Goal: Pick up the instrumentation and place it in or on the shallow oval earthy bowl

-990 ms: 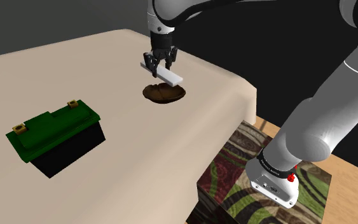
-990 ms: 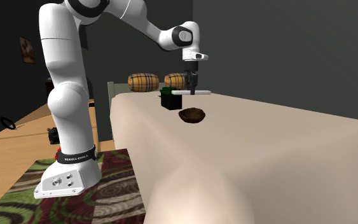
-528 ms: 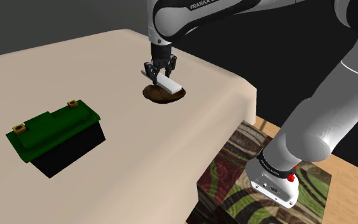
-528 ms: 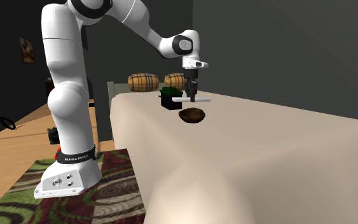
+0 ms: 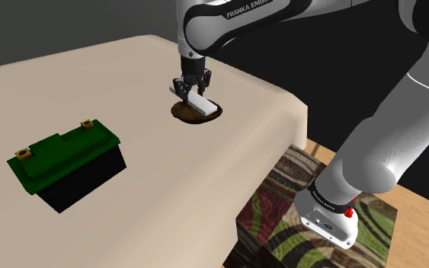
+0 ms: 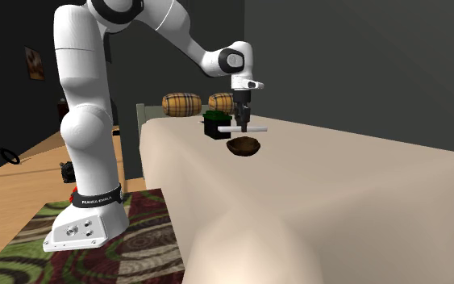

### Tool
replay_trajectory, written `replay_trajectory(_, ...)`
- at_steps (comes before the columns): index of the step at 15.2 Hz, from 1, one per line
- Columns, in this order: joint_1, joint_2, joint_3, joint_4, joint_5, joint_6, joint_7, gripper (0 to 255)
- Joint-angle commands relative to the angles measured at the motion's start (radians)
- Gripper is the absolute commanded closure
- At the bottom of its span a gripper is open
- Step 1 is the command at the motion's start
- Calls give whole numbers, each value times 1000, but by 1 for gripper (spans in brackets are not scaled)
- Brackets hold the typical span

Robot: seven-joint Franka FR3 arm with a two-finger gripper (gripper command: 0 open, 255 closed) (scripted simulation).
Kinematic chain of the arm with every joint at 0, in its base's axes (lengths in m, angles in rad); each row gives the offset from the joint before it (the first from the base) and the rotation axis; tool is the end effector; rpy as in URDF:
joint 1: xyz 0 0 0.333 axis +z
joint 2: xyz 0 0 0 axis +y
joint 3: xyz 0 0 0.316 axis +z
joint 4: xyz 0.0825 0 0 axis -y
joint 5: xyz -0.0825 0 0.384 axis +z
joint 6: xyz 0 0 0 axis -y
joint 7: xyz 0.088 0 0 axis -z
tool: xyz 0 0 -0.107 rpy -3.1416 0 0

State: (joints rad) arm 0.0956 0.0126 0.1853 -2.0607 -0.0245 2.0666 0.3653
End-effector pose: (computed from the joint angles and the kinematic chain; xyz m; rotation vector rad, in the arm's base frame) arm 0.5289 0.1510 0.4278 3.1193 -0.1134 -0.0001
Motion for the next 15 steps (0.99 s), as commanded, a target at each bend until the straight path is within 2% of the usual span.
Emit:
replay_trajectory(1,0,0,0,0,0,0,0,255)
replay_trajectory(2,0,0,0,0,0,0,0,0)
replay_trajectory(7,0,0,0,0,0,0,0,0)
replay_trajectory(11,0,-35,0,90,8,-123,-6,0)
replay_trajectory(15,0,-35,0,90,8,-123,-6,0)
